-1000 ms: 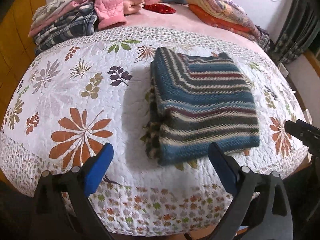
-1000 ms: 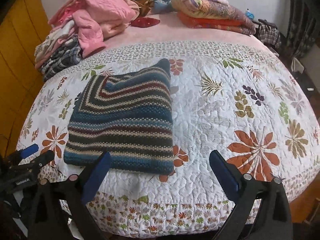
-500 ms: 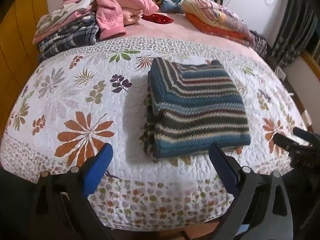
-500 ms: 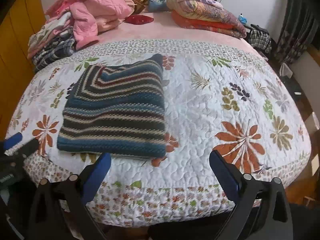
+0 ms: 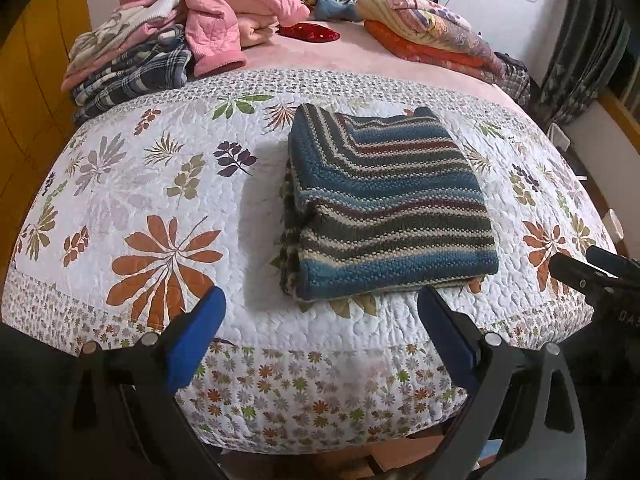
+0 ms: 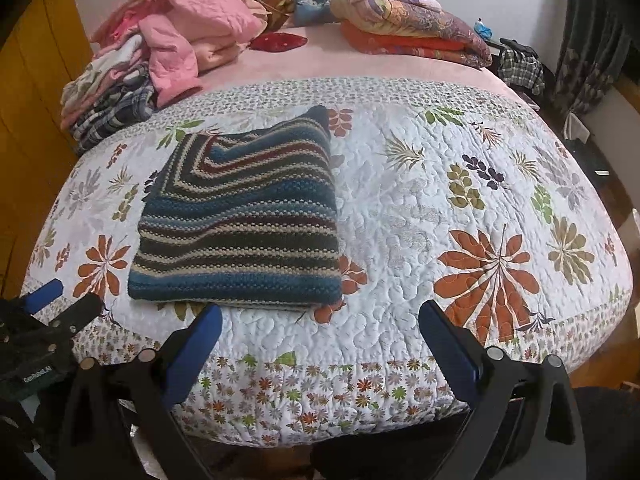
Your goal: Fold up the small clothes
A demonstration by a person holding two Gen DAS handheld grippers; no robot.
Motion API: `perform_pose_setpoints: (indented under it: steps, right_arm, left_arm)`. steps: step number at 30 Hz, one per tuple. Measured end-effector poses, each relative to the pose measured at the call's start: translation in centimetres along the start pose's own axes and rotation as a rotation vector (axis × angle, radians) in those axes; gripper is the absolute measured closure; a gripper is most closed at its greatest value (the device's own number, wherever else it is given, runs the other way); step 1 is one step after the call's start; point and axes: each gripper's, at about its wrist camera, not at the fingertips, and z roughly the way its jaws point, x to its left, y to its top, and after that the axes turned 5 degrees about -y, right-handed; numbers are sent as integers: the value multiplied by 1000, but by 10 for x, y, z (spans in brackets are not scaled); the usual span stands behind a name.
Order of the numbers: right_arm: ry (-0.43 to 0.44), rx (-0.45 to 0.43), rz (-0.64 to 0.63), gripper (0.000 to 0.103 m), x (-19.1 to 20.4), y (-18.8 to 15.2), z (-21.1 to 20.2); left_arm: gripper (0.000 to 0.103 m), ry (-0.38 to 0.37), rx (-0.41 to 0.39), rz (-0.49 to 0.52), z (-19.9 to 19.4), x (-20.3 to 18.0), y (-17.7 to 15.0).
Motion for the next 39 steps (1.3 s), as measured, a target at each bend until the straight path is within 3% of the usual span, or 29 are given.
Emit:
perform_pose_setpoints:
  steps: [39]
  right_arm:
    - [-19, 15, -22, 4, 12, 7, 8]
  left_arm:
    - [7, -25, 28, -14, 14, -5, 7]
